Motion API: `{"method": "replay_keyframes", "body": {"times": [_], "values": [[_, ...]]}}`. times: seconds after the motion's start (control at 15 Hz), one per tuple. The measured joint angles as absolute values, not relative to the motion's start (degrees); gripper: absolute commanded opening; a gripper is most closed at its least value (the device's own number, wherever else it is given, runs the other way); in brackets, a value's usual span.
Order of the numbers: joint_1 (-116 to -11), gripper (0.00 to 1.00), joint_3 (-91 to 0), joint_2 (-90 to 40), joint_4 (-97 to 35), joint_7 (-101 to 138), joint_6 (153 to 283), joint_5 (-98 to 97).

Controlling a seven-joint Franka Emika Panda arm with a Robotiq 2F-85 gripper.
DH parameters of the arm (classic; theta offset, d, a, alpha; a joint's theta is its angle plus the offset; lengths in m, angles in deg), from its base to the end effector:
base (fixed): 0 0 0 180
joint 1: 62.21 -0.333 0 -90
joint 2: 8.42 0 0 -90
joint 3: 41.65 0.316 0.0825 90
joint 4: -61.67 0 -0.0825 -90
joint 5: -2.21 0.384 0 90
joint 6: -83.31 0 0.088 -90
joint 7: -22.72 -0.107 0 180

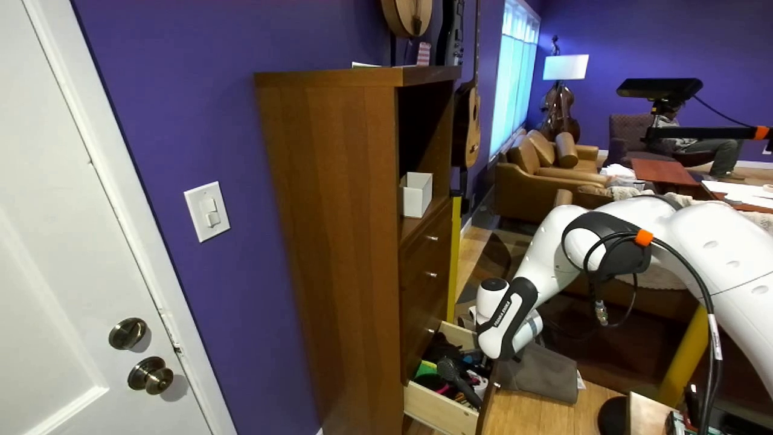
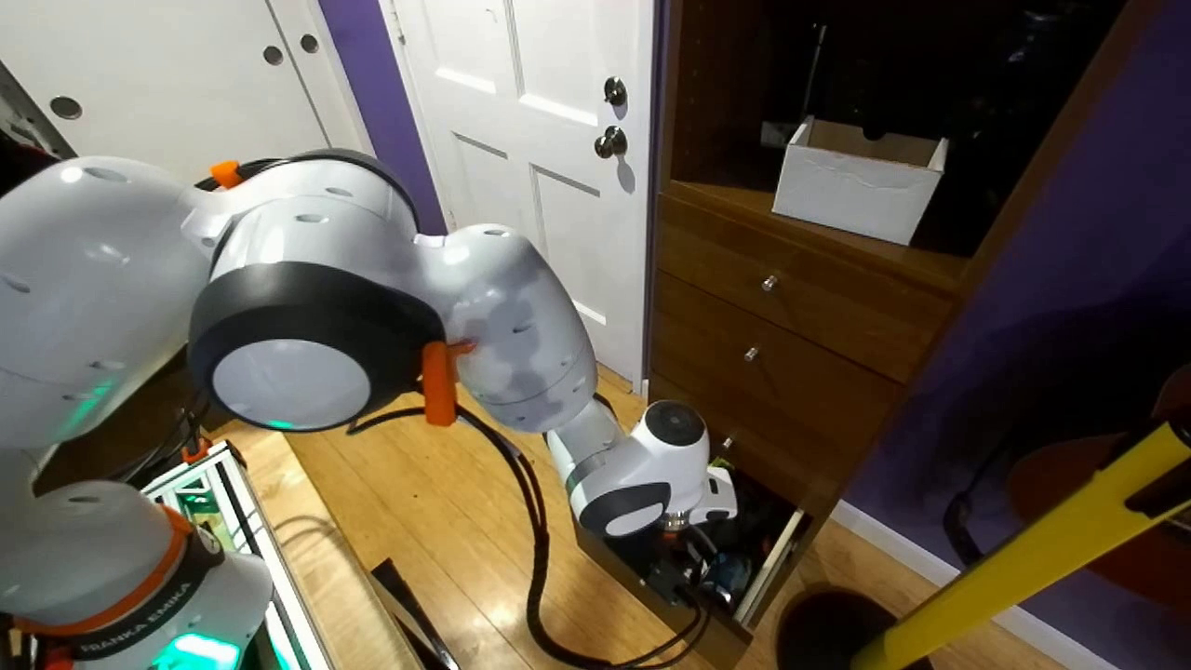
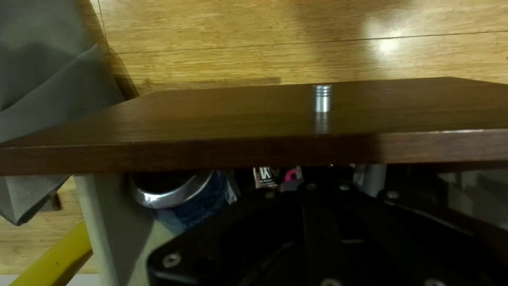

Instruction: Open the third to bottom drawer of the cabinet

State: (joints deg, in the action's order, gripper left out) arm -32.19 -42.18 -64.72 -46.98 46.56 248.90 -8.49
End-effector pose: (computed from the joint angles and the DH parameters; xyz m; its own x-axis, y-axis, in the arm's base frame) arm 0.5016 -0.2838 -0.0160 0.9976 0.0672 -0.0176 0.0680 -0.9963 0.0532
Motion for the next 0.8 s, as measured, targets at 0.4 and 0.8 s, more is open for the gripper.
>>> {"method": "replay_keyframes", "body": {"times": [0.4, 0.8], "values": [[-28.5, 0.27, -37.6, -62.1, -51.1, 51.0, 254.1, -8.5], [-30.2, 0.69, -37.1, -52.8, -58.0, 46.4, 254.6, -7.4]]}}
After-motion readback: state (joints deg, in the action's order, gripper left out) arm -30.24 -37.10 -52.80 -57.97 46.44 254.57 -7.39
